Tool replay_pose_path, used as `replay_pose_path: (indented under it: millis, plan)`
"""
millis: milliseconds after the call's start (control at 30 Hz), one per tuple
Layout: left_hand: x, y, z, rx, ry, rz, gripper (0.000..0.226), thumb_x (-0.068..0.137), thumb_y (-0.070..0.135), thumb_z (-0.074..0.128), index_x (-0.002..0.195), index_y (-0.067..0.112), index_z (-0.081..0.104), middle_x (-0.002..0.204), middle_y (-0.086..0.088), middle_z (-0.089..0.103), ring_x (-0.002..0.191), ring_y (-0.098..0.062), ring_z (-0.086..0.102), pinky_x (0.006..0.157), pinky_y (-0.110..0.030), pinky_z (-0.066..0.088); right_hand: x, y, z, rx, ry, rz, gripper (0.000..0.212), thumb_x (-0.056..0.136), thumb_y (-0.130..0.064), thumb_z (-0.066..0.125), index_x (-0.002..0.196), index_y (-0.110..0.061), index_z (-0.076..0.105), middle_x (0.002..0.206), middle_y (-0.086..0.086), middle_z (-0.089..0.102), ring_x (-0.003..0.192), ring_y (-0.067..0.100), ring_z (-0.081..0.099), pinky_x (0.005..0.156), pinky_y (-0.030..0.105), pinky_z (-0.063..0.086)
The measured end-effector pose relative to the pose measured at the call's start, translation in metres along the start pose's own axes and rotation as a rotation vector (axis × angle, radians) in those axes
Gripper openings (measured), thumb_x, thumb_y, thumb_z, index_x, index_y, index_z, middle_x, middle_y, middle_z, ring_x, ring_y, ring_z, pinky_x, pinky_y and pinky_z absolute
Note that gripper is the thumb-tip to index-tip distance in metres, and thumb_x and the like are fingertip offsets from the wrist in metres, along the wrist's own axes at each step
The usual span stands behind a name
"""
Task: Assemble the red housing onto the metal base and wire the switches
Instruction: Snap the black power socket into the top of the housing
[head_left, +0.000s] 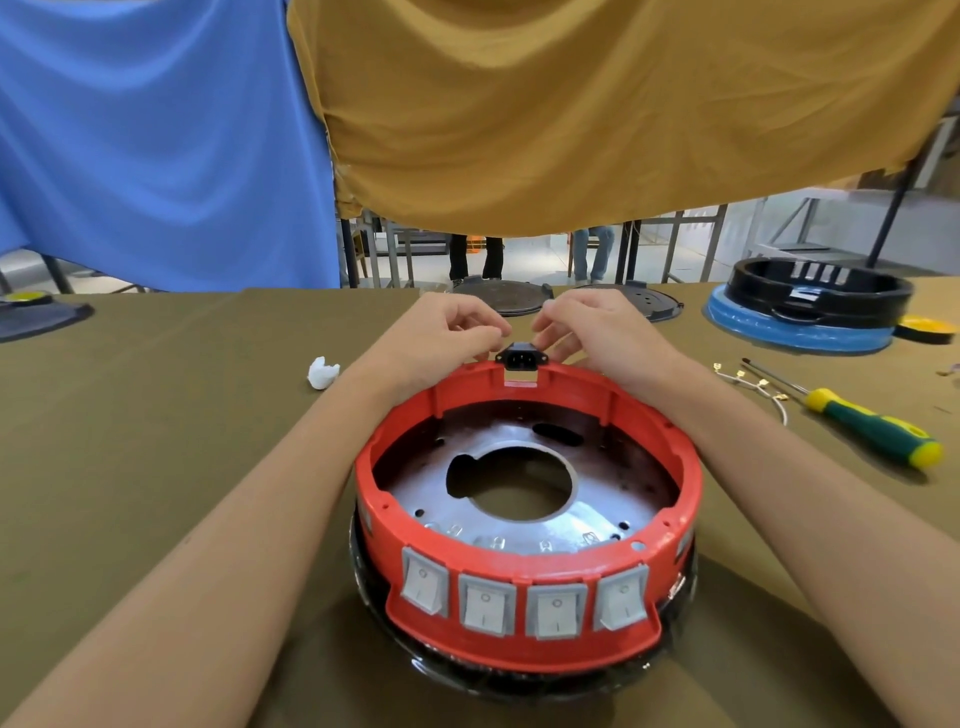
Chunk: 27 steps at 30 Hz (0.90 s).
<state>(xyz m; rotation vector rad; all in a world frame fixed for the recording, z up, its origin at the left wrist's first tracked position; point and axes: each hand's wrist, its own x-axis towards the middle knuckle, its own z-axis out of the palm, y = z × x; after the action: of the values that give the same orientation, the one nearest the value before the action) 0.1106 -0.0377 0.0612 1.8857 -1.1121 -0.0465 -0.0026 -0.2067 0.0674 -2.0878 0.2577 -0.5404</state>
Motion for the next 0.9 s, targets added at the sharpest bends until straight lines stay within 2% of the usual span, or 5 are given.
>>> replay_pose_path:
  millis: [333, 500, 700, 800, 900]
  plan:
    - [-0.0033, 0.0032, -0.0019, 0.076, -0.067, 0.067, 0.004, 0.089, 0.022, 0.075, 0.09, 0.024, 0.078, 0.081, 0.012, 0.073, 0.069, 0.002, 0.064, 0.067, -0.009, 0.045, -0.0006, 0.0025, 0.001, -0.078, -0.08, -0.072, 0.014, 0.089, -0.02, 0.068, 0.098, -0.02, 0.079, 0.091, -0.003, 0.076, 0.079, 0.001, 0.064, 0.073, 0.017, 0.046]
    - [-0.0021, 0.0047, -0.0018, 0.103, -0.085, 0.047, 0.005, 0.087, 0.021, 0.077, 0.084, 0.025, 0.078, 0.082, 0.009, 0.075, 0.071, -0.001, 0.065, 0.075, -0.021, 0.049, 0.0014, 0.0035, 0.0008, -0.1, -0.143, -0.079, 0.015, 0.091, -0.021, 0.068, 0.1, -0.027, 0.079, 0.091, -0.01, 0.076, 0.08, -0.005, 0.065, 0.07, 0.007, 0.046]
    - [-0.003, 0.0049, -0.0015, 0.124, -0.09, 0.071, 0.005, 0.087, 0.02, 0.076, 0.087, 0.024, 0.079, 0.083, 0.011, 0.075, 0.081, -0.006, 0.069, 0.083, -0.025, 0.054, 0.0019, 0.0022, 0.0013, -0.071, -0.186, -0.096, 0.018, 0.09, -0.017, 0.065, 0.094, -0.027, 0.08, 0.089, -0.001, 0.077, 0.078, 0.004, 0.065, 0.075, 0.014, 0.05]
    - [-0.0041, 0.0053, -0.0007, 0.026, -0.051, 0.034, 0.013, 0.088, 0.017, 0.07, 0.089, 0.027, 0.078, 0.087, 0.001, 0.076, 0.081, -0.015, 0.068, 0.083, -0.032, 0.054, 0.0024, 0.0009, 0.0019, -0.06, -0.185, -0.09, 0.028, 0.094, -0.023, 0.054, 0.087, -0.037, 0.077, 0.08, -0.012, 0.073, 0.068, -0.01, 0.061, 0.064, 0.011, 0.047]
    - [-0.0036, 0.0068, -0.0004, -0.033, -0.053, -0.049, 0.018, 0.079, 0.018, 0.062, 0.091, 0.026, 0.071, 0.097, -0.01, 0.072, 0.085, -0.016, 0.064, 0.084, -0.035, 0.052, 0.0033, 0.0013, 0.0017, -0.078, -0.209, -0.093, 0.022, 0.094, -0.027, 0.055, 0.094, -0.037, 0.075, 0.09, -0.016, 0.072, 0.074, -0.012, 0.062, 0.071, 0.015, 0.045]
